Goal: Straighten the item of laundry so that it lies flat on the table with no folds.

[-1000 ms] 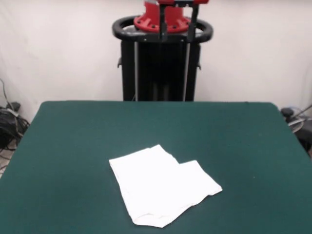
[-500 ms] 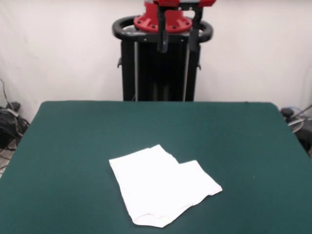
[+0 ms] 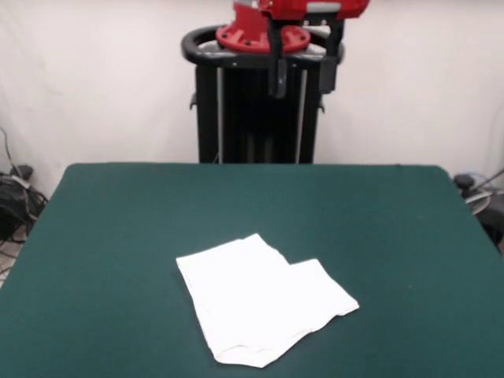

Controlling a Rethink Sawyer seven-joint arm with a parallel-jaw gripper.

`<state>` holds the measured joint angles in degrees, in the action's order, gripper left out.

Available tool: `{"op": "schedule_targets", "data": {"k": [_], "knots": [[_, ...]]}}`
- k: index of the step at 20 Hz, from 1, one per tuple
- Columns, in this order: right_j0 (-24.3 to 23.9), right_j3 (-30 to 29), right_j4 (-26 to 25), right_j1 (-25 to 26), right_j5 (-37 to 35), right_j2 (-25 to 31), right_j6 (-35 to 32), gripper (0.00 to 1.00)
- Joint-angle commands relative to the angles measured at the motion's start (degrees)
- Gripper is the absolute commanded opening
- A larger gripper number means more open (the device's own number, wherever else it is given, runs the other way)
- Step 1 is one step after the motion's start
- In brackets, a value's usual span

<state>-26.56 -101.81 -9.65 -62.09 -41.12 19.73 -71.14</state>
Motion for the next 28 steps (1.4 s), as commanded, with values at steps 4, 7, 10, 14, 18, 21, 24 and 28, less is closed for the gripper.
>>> {"op": "schedule_targets", "data": {"k": [4, 7, 10, 14, 18, 21, 24, 28], "knots": [[-1.06, -1.88, -5.50, 6.58, 6.43, 2.84, 0.07, 1.00], [-0.97, -1.76, -6.67, 8.33, 8.23, 2.00, -1.60, 1.00], [-1.12, -1.09, -8.00, 10.18, 10.17, 1.70, -2.16, 1.00], [-1.62, 0.07, -9.00, 12.09, 11.19, 2.17, -1.64, 1.00], [-0.44, 1.93, -11.86, 16.11, 11.25, 0.62, -2.11, 1.00], [1.26, 4.01, -14.14, 19.74, 11.32, -1.27, -3.59, 1.00], [2.30, 5.66, -15.28, 22.13, 12.01, -2.31, -5.33, 1.00], [2.10, 5.81, -16.29, 23.14, 14.87, -1.96, -5.72, 1.00]]}}
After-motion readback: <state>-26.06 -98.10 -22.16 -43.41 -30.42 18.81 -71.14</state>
